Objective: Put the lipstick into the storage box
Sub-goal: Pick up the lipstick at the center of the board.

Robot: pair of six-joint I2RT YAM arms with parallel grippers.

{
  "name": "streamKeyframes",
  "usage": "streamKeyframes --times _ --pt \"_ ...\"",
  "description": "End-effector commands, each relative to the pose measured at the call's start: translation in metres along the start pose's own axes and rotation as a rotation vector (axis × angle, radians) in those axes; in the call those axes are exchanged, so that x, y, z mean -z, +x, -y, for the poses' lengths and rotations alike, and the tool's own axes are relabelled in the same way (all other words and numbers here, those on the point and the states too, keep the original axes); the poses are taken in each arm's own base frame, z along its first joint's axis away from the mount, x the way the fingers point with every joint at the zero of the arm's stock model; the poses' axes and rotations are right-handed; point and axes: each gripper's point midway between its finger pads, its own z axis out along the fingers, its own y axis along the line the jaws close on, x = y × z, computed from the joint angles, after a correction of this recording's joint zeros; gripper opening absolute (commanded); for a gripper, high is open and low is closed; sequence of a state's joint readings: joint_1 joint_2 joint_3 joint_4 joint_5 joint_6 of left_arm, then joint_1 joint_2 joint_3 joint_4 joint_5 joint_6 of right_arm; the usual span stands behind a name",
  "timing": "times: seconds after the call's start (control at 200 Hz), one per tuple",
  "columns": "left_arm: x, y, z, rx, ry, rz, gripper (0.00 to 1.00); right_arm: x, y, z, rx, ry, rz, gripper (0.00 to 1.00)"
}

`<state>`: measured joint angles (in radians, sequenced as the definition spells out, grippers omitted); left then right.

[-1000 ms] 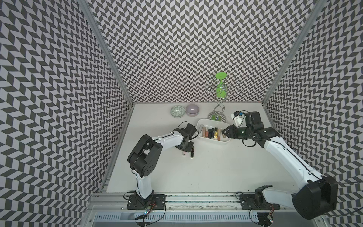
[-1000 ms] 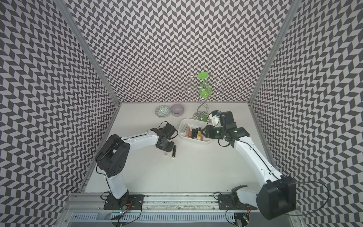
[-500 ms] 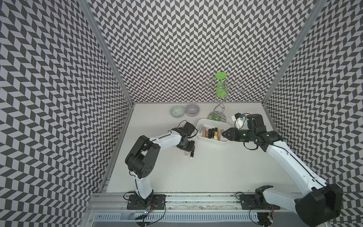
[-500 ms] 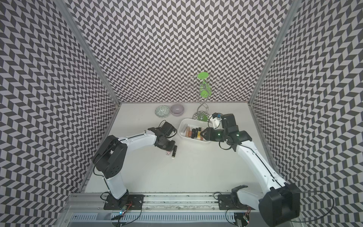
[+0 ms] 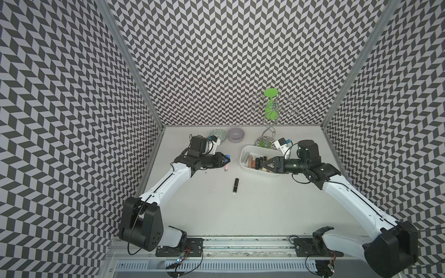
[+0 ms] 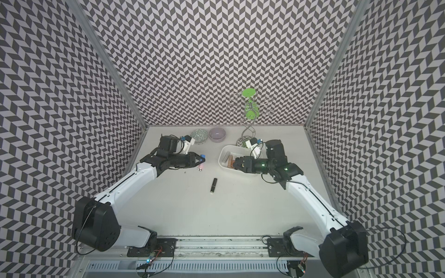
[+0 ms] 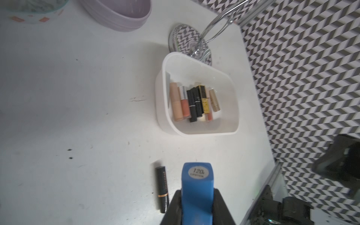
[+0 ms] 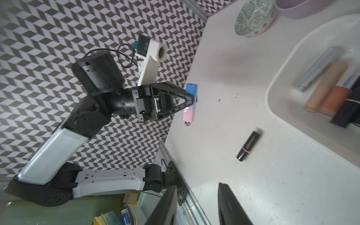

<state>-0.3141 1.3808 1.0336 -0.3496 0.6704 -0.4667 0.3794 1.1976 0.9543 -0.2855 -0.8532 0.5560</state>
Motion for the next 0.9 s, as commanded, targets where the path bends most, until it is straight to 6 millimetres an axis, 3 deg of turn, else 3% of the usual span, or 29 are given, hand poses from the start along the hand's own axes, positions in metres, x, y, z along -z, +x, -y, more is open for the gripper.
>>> streamKeyframes --times 0.0,0.185,0.401,0.611,0.891 --pt "0.017 -0.009 0.061 -0.015 0.315 0.018 0.20 -0.003 -0.009 -0.049 0.094 -0.206 0.001 0.44" --pt "0.038 -0.019 0.098 -0.053 0.473 0.048 0.21 -0.012 -0.005 -0.078 0.133 -0.314 -0.043 0.54" --pt "0.057 -0.022 0.132 -0.066 0.617 0.069 0.21 -0.021 -0.006 -0.091 0.140 -0.358 -0.064 0.55" --pt "0.065 -0.016 0.155 -0.100 0.683 0.056 0.22 -0.025 -0.010 -0.104 0.143 -0.416 -0.076 0.55" --pt "0.066 -0.014 0.165 -0.116 0.704 0.046 0.22 -0.030 -0.008 -0.125 0.174 -0.491 -0.093 0.58"
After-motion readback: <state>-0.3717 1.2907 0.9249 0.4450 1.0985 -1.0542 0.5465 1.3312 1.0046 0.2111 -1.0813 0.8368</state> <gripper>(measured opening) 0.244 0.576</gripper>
